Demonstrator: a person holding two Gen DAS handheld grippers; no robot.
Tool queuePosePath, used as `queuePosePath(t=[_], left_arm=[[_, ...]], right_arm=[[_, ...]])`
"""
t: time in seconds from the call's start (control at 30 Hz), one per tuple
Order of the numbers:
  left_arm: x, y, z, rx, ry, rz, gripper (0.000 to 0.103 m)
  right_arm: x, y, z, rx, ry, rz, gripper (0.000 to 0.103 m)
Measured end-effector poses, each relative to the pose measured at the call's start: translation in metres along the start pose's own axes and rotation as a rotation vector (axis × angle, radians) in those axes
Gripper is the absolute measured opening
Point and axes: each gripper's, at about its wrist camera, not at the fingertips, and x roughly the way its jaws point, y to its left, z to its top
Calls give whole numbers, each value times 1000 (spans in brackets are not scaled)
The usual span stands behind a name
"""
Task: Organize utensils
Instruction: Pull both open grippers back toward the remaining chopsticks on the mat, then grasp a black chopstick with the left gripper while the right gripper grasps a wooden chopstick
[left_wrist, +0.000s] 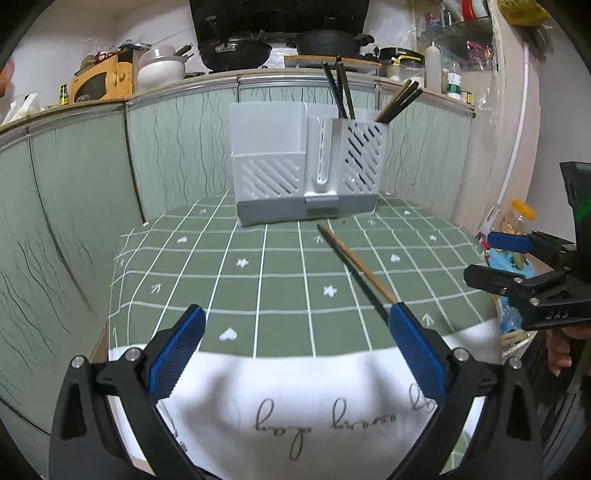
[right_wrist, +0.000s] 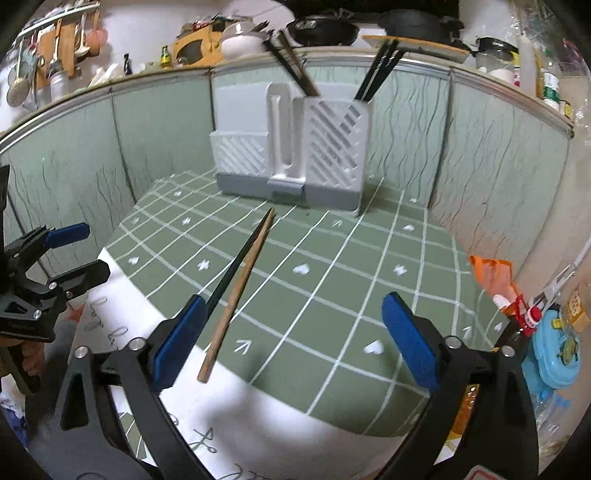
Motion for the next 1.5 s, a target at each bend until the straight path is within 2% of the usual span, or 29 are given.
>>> queuePosePath(t=[0.07,0.3,0.43,0.6,0.73,0.87,0.93,0.97,1.07,1.5], left_arm=[[0,2,-4,-4,9,-1,98],[-1,7,-14,-23,27,1,98],[-1,11,-18,-31,34,2,98],[0,18,-23,-53,40,1,98],[2,21,-27,-62,52,-5,98],[4,22,-30,-69,66,-5,98],[4,22,-30,-73,67,-8,98],[4,22,-30,-74,69,-10,98],[4,18,-29,-68,71,-15,98],[20,-17,-17,-41,90,-38,98]], right_arm=[[8,6,-5,-1,26,15,82],[28,22,-18,-18,91,45,58],[37,33,-23,-32,119,61,52],[48,43,-24,-47,140,63,37],[57,47,-23,-45,151,54,34],[63,48,-21,-35,145,40,27],[65,47,-20,-21,141,38,17],[66,46,-19,-14,141,34,10],[67,42,-19,9,143,26,6],[53,13,-21,94,142,39,6]])
